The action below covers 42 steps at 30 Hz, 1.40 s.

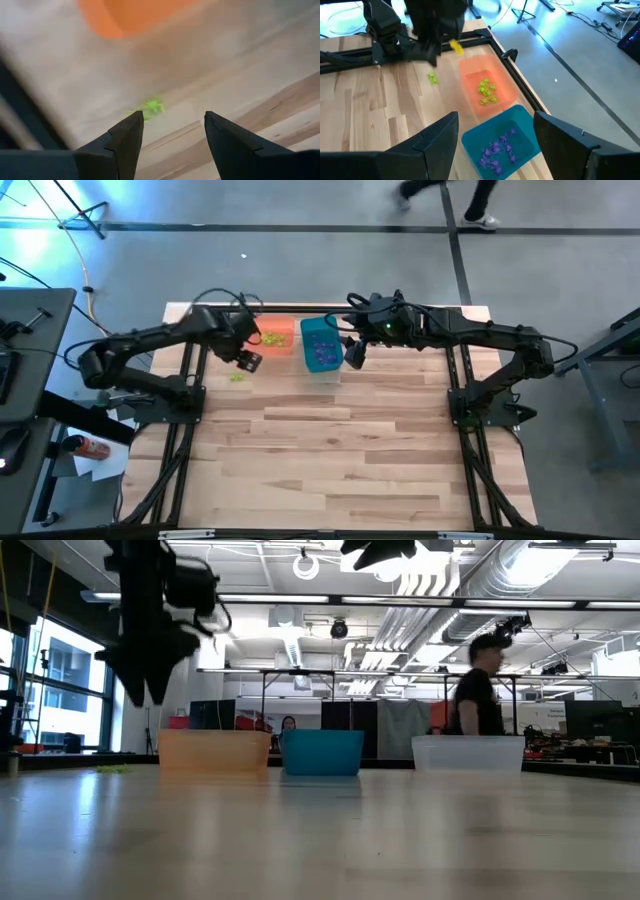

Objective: Sort Halloween decoration
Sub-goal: Put the green spider toy into the orange bin

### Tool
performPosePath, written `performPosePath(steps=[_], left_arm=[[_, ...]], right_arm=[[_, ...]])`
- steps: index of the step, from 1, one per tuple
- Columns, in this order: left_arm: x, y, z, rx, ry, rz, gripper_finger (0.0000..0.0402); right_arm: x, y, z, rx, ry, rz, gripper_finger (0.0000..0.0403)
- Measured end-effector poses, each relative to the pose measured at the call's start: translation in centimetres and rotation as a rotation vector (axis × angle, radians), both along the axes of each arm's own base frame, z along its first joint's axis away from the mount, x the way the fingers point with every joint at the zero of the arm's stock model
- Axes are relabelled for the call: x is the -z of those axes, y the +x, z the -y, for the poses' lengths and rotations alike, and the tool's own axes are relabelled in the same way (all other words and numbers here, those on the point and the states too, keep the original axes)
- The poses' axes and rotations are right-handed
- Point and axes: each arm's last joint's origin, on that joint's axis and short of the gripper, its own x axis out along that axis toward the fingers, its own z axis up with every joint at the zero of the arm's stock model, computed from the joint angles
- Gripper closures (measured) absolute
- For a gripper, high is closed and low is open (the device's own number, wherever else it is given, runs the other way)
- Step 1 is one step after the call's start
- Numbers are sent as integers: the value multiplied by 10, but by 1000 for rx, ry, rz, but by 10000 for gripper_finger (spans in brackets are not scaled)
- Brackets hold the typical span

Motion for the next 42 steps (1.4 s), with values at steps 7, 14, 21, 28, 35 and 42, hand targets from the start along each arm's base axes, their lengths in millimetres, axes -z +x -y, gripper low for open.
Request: performPosePath(steps=[7, 14, 21, 28, 35, 42], left_arm=[[58, -7, 13, -17, -41, -54, 205], [78, -5, 11, 55, 16, 51, 223], [82, -8, 11, 37, 51, 21, 249], [83, -9, 11, 28, 56, -2, 254], [97, -5, 10, 56, -10, -56, 255], [107, 1, 7, 80, -19, -82, 255]], right_arm=[[0, 0, 0, 5, 8, 4, 147], [-1, 0, 1, -2, -11, 6, 147], [-1, 0, 4, 26, 20, 17, 147], [0, 0, 3, 26, 22, 18, 147], [0, 0, 3, 30, 28, 21, 147], [0, 0, 4, 30, 28, 20, 147]])
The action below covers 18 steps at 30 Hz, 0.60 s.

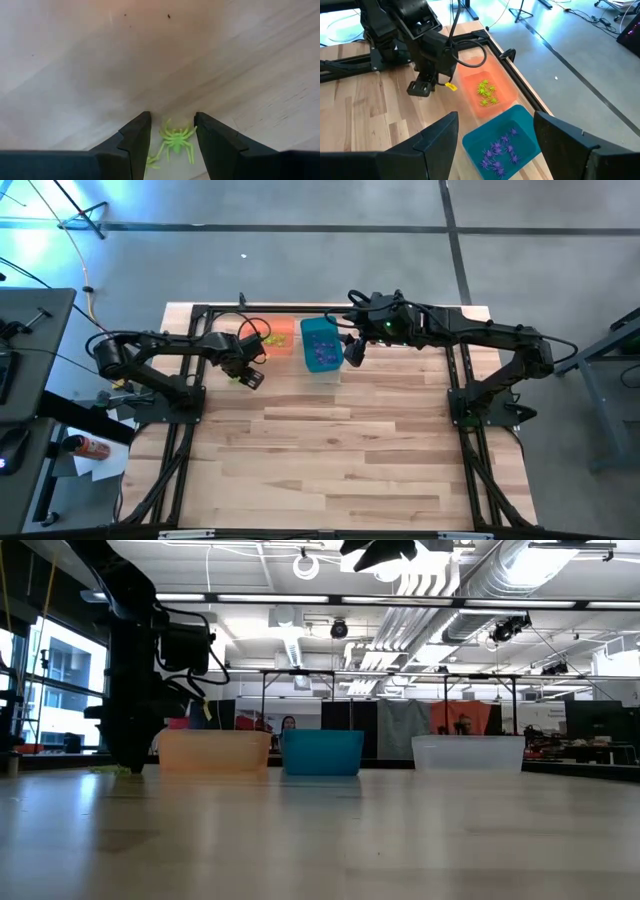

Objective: Sort Halloween decoration
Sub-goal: Put the green spider toy into the orange bin

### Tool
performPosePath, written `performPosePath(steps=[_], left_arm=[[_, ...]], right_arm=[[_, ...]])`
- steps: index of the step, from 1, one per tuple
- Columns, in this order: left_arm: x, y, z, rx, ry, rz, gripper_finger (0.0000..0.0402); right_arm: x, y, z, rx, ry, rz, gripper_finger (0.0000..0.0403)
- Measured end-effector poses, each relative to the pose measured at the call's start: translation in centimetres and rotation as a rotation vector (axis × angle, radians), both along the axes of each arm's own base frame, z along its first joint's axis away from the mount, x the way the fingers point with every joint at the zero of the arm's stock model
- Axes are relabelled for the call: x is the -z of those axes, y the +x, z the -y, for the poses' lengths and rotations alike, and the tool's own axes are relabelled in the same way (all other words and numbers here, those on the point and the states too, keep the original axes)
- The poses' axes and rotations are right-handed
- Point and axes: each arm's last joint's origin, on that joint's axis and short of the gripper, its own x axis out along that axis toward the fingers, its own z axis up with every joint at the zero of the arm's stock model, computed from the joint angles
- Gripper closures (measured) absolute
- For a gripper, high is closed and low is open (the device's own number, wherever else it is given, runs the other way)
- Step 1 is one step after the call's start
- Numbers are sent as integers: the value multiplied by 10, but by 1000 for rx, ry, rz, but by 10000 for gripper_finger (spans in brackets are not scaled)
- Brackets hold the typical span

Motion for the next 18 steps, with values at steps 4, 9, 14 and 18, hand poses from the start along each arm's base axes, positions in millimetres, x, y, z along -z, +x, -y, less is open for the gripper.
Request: performPosePath(steps=[4, 9, 14, 18], left_arm=[[1, -1, 0, 21, -2, -10, 263], [1, -1, 1, 60, -8, -20, 325], [-6, -1, 0, 58, 19, -3, 394], [-25, 6, -4, 66, 68, 65, 399]], right_arm=[[0, 0, 0, 0, 0, 0, 147], [1, 0, 0, 0, 1, -8, 147], [1, 0, 0, -2, -2, -10, 147], [1, 0, 0, -4, -5, -11, 147]])
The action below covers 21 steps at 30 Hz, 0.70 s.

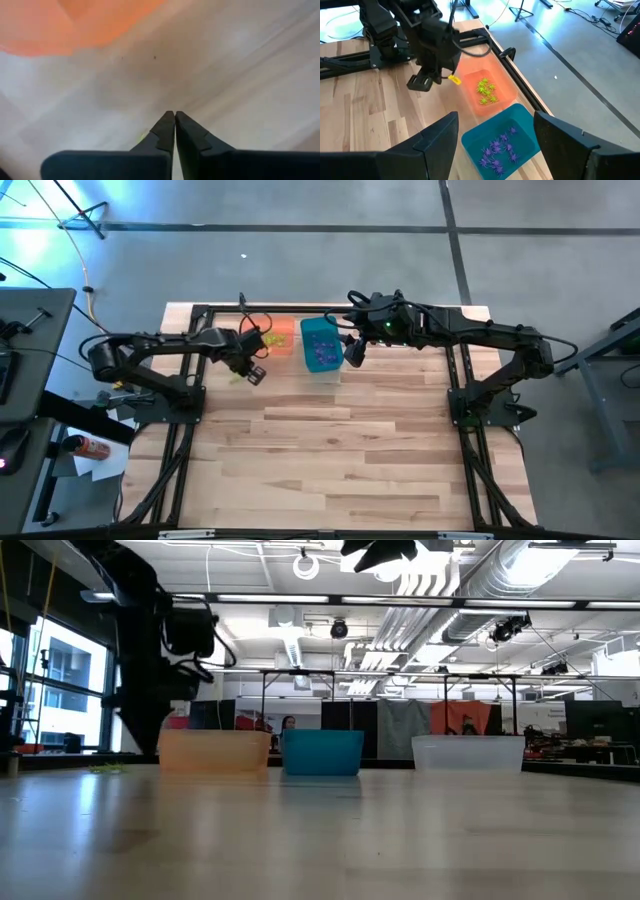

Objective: Sort Halloween decoration
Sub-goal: Put the green spider toy into the orange bin

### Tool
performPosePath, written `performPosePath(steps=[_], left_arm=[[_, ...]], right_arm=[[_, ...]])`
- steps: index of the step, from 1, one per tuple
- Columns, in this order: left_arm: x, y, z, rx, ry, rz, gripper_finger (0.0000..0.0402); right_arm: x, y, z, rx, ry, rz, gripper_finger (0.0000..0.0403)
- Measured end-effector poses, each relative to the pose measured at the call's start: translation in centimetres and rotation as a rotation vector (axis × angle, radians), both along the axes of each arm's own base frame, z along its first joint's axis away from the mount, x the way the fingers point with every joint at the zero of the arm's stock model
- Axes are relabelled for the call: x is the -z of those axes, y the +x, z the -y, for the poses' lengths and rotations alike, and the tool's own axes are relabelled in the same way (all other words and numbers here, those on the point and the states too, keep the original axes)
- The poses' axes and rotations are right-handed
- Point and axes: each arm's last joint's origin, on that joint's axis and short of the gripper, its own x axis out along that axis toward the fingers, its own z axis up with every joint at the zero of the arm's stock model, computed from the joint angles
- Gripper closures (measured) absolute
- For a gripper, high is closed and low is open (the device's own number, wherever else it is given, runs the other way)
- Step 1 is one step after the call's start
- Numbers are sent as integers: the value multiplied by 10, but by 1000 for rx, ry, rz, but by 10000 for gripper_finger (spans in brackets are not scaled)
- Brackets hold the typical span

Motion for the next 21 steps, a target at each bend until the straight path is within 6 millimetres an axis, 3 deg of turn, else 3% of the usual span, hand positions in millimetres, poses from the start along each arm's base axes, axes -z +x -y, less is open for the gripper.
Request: performPosePath(steps=[10, 14, 21], left_arm=[[-62, 9, -5, 74, 103, 163, 401], [-55, -3, 2, 62, 62, 92, 389], [-20, -18, 12, -14, -26, 32, 327]], right_arm=[[0, 0, 0, 6, 10, 3, 147], [2, -1, 0, 9, 15, -13, 147], [2, -1, 0, 10, 17, -12, 147]])
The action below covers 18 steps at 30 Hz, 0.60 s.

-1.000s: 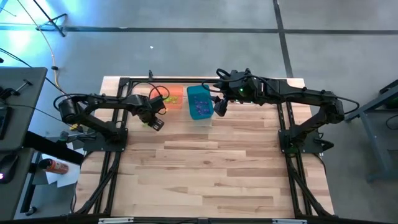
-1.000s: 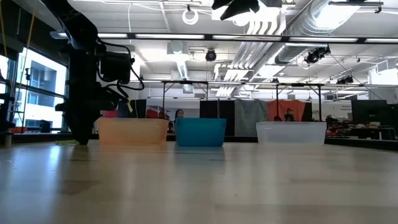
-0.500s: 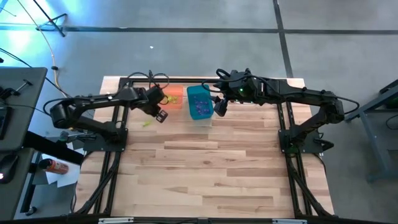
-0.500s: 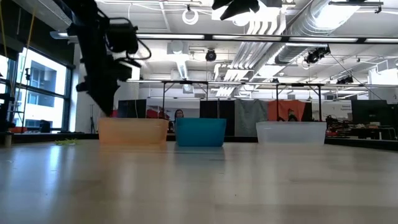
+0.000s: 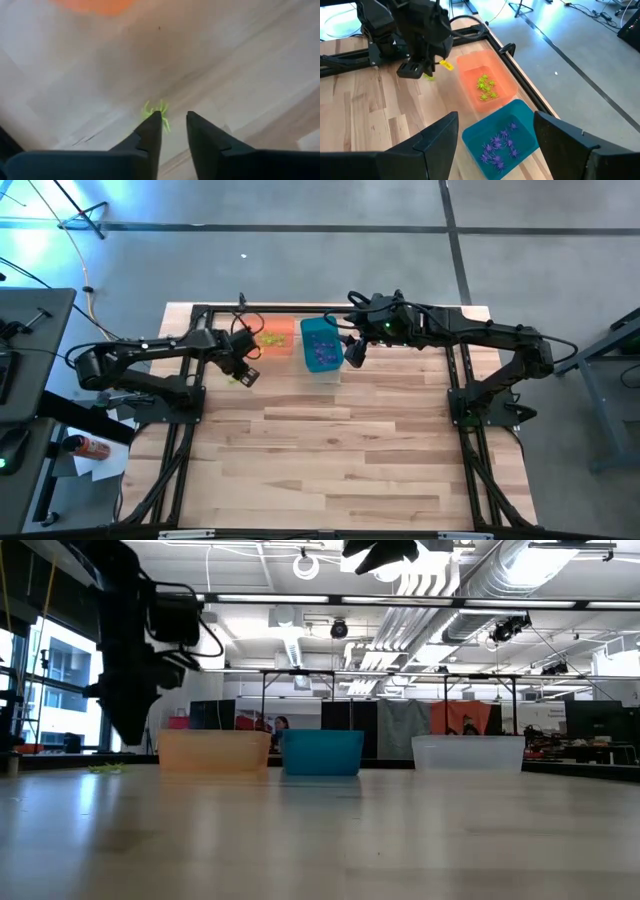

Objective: Sort Halloween decoration
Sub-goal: Put the green spider toy into the orange bin

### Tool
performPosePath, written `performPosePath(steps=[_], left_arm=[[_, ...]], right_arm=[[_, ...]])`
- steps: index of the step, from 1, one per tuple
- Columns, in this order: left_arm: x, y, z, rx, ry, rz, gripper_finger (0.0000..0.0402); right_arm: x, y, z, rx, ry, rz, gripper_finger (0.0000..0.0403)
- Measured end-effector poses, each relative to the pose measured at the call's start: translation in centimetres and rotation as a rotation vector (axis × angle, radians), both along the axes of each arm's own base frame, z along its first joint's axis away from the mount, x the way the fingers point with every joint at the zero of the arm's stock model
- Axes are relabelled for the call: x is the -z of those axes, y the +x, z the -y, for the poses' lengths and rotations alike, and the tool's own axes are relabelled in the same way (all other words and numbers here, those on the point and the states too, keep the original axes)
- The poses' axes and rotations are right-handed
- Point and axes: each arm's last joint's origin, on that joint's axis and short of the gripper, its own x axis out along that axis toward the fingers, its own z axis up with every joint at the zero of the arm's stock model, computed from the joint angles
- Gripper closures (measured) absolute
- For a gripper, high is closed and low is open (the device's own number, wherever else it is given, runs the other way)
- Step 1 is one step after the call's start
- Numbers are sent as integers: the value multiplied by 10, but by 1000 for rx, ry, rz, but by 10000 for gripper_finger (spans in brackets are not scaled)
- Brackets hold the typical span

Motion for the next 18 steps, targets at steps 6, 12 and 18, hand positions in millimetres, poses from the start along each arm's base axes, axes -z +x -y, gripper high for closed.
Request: performPosePath(steps=[6, 12, 18], left_arm=[[18, -8, 3, -66, -15, -6, 263], [34, -14, 6, -78, -21, -3, 233], [39, -13, 5, -85, 3, 33, 251]], right_arm=[[0, 0, 0, 4, 6, 3, 147], [1, 2, 0, 4, 6, 2, 147], [7, 8, 1, 9, 15, -15, 147]])
